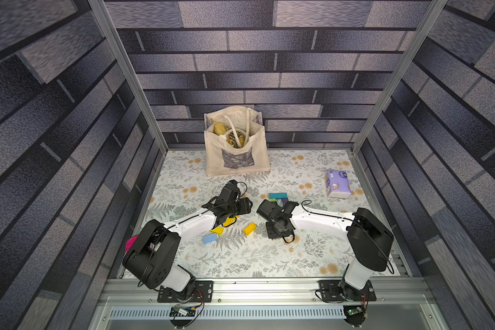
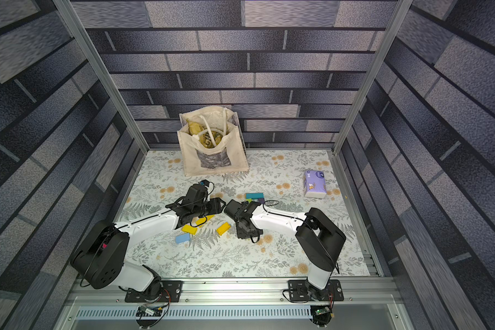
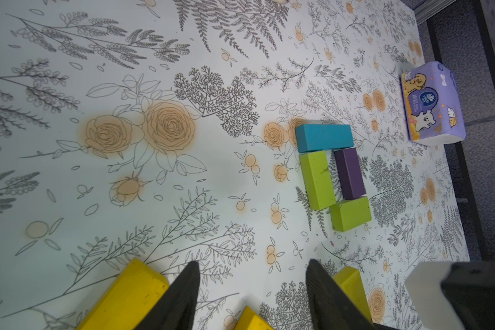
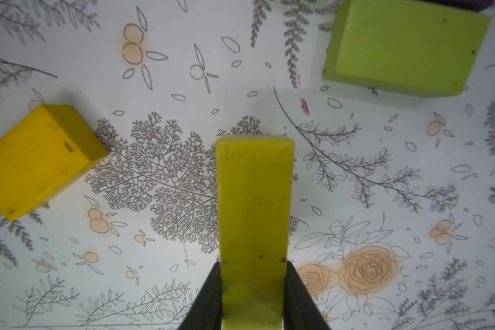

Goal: Assemble the letter p with building blocks
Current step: Assemble the building block at the center of the board.

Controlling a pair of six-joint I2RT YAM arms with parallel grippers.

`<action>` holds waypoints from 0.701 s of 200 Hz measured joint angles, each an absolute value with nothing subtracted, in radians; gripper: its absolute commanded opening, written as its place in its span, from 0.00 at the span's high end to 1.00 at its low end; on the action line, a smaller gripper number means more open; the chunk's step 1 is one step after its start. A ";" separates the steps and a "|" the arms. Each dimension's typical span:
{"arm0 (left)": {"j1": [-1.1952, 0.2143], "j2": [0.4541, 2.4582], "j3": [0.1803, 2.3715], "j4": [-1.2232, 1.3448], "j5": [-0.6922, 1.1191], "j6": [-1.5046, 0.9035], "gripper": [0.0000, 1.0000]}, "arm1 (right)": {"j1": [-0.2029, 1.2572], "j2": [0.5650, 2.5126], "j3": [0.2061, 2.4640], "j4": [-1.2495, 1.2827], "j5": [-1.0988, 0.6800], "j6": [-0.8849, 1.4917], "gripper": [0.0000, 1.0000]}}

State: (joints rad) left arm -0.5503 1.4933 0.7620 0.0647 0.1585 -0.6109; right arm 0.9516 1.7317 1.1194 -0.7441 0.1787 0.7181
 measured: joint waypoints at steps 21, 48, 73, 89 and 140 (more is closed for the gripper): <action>-0.565 1.516 0.768 0.068 0.159 -0.613 0.38 | 0.925 1.732 1.103 -0.734 0.179 0.718 0.74; -0.582 1.534 0.776 0.069 0.159 -0.615 0.38 | 0.911 1.732 1.100 -0.720 0.178 0.717 0.72; -0.590 1.548 0.789 0.070 0.160 -0.616 0.38 | 0.911 1.732 1.100 -0.701 0.173 0.713 0.72; -0.590 1.554 0.794 0.075 0.161 -0.616 0.38 | 0.911 1.732 1.100 -0.696 0.171 0.709 0.71; -0.590 1.579 0.808 0.082 0.162 -0.616 0.38 | 0.911 1.759 1.105 -0.680 0.155 0.694 0.66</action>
State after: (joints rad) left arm -0.5896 1.5795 0.8082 0.0818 0.1619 -0.6159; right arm 0.9112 1.7592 1.1053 -0.6796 0.1555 0.6945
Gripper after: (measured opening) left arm 0.617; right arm 0.332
